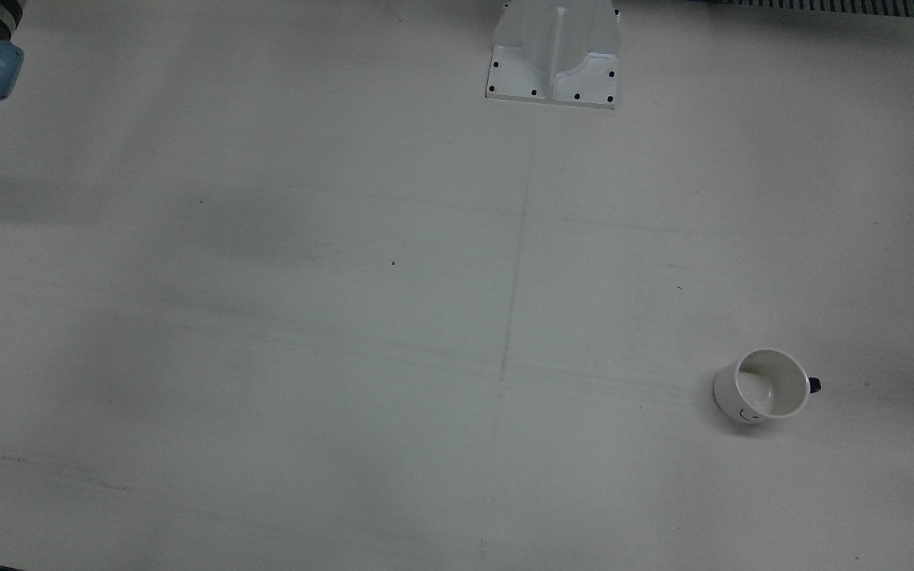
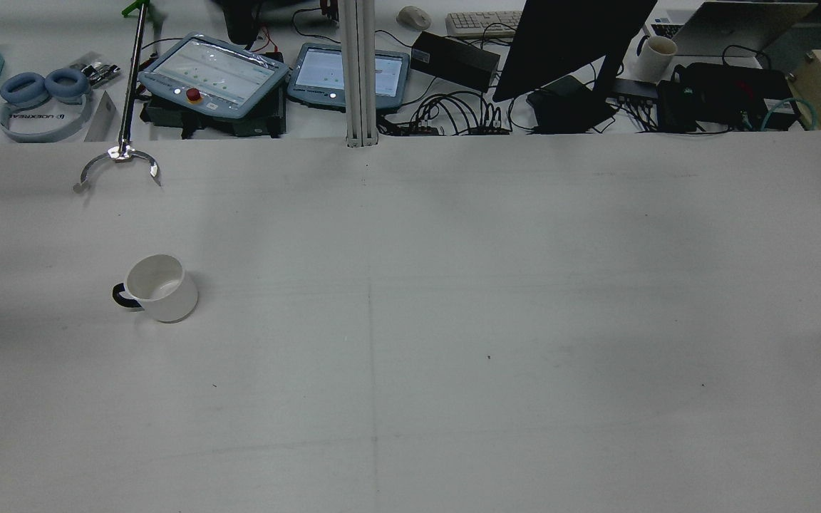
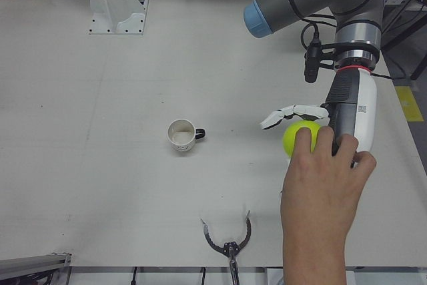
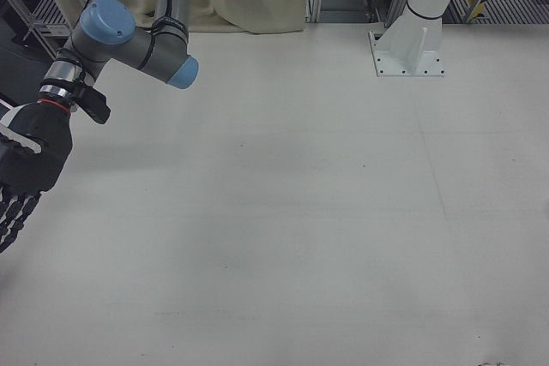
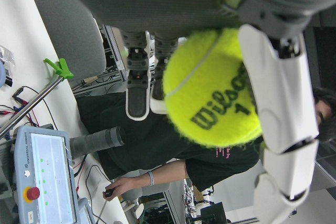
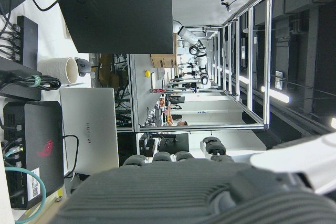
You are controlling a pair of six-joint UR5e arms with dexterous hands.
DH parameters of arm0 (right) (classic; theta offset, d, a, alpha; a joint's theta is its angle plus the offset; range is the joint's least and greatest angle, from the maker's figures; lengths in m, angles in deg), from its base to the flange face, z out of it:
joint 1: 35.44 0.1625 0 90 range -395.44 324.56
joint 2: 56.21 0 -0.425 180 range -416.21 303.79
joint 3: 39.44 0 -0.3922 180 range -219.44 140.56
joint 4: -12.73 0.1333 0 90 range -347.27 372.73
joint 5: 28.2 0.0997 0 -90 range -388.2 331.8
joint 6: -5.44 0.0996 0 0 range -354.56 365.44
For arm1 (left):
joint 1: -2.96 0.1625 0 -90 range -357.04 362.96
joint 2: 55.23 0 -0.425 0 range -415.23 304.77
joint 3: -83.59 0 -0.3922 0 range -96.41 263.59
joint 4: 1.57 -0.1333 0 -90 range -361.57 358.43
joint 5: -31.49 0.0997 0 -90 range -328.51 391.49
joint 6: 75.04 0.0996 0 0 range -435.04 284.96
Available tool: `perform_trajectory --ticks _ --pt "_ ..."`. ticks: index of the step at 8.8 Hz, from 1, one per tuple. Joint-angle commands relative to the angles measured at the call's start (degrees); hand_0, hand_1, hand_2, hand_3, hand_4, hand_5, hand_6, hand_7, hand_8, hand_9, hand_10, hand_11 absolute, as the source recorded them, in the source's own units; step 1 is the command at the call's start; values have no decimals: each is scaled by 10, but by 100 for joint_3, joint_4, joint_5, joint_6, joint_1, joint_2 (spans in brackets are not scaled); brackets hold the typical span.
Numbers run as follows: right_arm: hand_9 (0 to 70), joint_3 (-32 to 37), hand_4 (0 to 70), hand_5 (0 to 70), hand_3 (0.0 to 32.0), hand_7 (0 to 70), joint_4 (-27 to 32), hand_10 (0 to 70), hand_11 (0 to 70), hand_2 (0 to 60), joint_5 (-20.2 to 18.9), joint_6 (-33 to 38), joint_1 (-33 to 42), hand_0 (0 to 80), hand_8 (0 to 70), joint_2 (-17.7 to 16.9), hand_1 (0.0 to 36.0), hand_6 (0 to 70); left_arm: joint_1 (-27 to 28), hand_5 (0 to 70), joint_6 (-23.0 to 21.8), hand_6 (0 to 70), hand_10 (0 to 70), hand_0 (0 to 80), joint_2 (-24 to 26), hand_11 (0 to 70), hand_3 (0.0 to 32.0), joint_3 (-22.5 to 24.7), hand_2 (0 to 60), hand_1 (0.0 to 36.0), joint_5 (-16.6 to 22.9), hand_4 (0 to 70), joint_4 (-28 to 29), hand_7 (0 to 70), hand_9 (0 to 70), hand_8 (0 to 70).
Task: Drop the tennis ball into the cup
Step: 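Hold the yellow tennis ball in the left hand and begin moving in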
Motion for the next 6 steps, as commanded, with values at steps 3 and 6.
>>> perform_trajectory --ticks 3,6 --pt "0 0 0 0 0 0 0 0 0 0 0 0 0 0 0 0 0 0 519 183 17 700 252 521 15 373 0 781 254 166 15 384 -249 700 660 475" --pt "0 0 0 0 0 0 0 0 0 0 0 0 0 0 0 0 0 0 1539 150 8 618 227 498 41 337 0 791 295 167 6 360 -232 700 644 448"
